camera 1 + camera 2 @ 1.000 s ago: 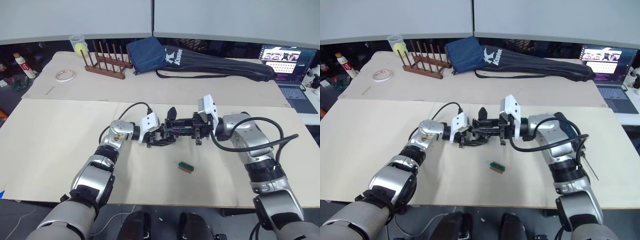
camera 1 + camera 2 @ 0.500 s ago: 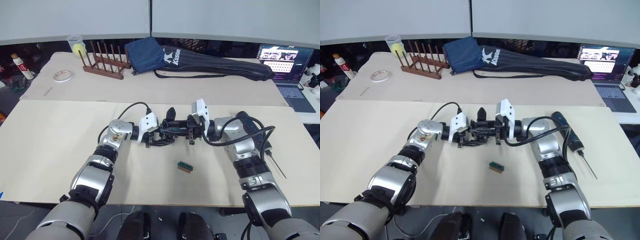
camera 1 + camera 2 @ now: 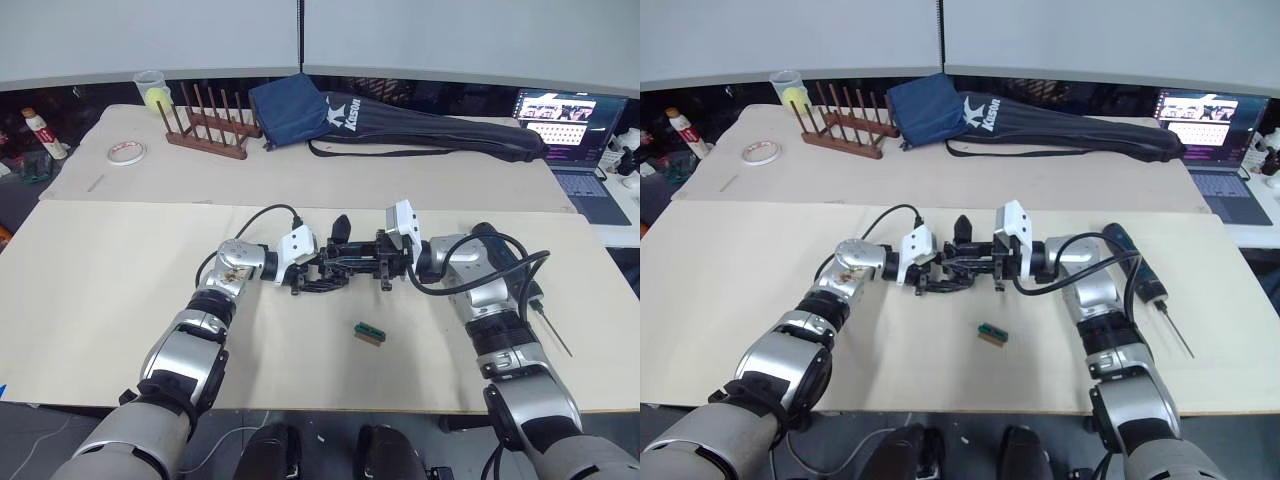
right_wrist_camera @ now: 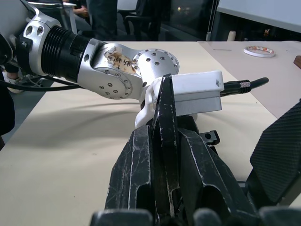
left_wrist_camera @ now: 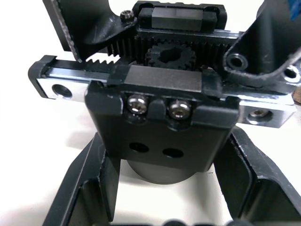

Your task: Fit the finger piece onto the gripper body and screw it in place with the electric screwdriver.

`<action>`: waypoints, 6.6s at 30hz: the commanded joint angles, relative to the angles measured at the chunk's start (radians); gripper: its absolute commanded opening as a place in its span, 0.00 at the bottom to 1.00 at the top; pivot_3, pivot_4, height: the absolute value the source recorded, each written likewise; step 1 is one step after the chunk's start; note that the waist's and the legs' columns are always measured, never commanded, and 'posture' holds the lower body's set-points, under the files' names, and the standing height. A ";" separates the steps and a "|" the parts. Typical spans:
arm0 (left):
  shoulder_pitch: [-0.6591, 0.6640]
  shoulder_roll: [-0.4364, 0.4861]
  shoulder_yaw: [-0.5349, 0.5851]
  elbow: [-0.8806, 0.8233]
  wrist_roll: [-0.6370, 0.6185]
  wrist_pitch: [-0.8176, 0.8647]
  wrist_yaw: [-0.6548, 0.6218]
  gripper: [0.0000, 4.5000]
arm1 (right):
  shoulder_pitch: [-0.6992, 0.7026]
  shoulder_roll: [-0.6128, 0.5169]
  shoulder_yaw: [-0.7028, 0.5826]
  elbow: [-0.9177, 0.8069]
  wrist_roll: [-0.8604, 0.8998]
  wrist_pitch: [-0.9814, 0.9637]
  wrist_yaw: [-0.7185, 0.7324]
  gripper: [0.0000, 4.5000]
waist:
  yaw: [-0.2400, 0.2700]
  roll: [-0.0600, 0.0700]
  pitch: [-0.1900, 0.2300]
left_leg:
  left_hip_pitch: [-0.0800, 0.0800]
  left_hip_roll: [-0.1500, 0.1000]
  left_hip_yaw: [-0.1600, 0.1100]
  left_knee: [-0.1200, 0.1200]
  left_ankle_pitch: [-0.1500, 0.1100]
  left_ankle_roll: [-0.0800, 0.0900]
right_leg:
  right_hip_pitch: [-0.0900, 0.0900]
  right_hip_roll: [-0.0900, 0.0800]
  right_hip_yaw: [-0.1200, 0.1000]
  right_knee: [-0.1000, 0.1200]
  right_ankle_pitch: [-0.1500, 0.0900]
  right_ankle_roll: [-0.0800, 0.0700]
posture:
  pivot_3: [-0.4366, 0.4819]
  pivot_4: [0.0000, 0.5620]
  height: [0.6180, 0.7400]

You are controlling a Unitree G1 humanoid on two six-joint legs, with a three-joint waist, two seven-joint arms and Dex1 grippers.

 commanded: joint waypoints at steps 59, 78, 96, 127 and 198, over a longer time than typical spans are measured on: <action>0.047 0.024 0.025 -0.128 -0.026 0.032 -0.017 0.51 | 0.004 -0.025 0.137 0.272 -0.152 0.041 0.025 0.07 | -0.015 0.002 -0.005 | 0.011 0.002 0.003 -0.003 0.001 -0.002 | 0.003 0.000 0.001 0.000 0.000 -0.002 | 0.48 0.27 0.92; 0.042 0.027 0.027 -0.146 -0.027 0.052 -0.017 0.51 | 0.046 -0.021 0.121 0.224 -0.113 0.066 0.016 0.07 | -0.014 0.003 -0.010 | 0.012 0.002 0.004 -0.004 0.001 -0.002 | 0.003 0.000 0.001 -0.001 0.000 -0.002 | 0.48 0.27 0.92; 0.036 0.030 0.027 -0.149 -0.027 0.056 -0.023 0.51 | 0.026 -0.026 0.154 0.239 -0.140 0.080 0.058 0.07 | -0.014 0.003 -0.010 | 0.012 0.002 0.004 -0.004 0.001 -0.002 | 0.003 -0.001 0.001 -0.002 0.000 -0.003 | 0.48 0.27 0.92; 0.037 -0.004 0.024 -0.113 -0.014 0.033 -0.009 0.51 | 0.022 -0.093 0.015 -0.164 -0.032 0.186 -0.034 0.62 | -0.003 0.002 -0.008 | 0.004 0.002 0.004 -0.003 0.000 0.000 | -0.001 -0.002 -0.001 -0.002 0.001 -0.002 | 0.48 0.27 0.92; 0.389 0.624 0.111 -1.565 -0.650 0.892 -0.139 1.00 | 0.114 -0.857 0.162 -0.254 -0.437 0.564 0.195 1.00 | -0.006 0.010 0.000 | 0.004 0.003 0.003 -0.002 0.003 -0.005 | -0.003 0.000 0.002 -0.002 -0.002 -0.002 | 0.48 0.27 0.92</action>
